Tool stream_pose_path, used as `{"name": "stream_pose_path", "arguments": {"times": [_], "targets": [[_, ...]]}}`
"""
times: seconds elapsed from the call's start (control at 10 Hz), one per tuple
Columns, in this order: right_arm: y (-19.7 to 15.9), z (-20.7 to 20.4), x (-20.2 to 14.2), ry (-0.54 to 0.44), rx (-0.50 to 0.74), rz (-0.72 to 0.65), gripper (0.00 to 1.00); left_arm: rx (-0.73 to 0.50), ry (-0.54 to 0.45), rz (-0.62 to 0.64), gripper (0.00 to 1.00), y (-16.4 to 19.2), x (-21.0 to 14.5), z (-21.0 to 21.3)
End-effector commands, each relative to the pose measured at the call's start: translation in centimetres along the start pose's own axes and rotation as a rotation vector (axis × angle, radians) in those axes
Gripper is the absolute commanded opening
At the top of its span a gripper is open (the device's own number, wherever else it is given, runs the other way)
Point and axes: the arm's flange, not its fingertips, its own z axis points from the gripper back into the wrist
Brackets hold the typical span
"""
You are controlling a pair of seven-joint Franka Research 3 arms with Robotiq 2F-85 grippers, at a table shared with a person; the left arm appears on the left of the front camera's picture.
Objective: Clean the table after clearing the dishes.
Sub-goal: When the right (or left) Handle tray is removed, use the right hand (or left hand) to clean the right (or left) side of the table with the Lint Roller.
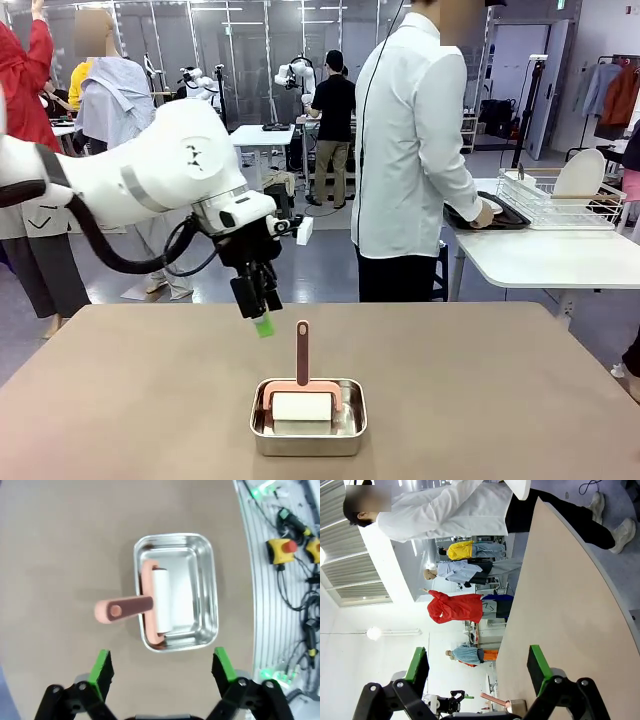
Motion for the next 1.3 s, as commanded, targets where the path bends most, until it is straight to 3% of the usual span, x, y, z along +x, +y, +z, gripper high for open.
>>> {"name": "stream_pose_path", "arguments": {"times": [0.0, 0.4, 1.2], "targets": [[0.3, 0.1, -0.5, 0.010, -0.002, 0.008, 1.00, -0.044, 0.085, 0.023, 1.00, 2.6, 1.9, -0.2], [0.3, 0.1, -0.5, 0.010, -0.002, 0.008, 1.00, -0.087, 0.098, 0.057, 1.00, 6.5, 3.8, -1.4], [0.3, 0.1, -0.5, 0.010, -0.002, 0.008, 1.00, -0.214, 0.205, 0.084, 1.00, 7.8, 3.4, -6.9]]}}
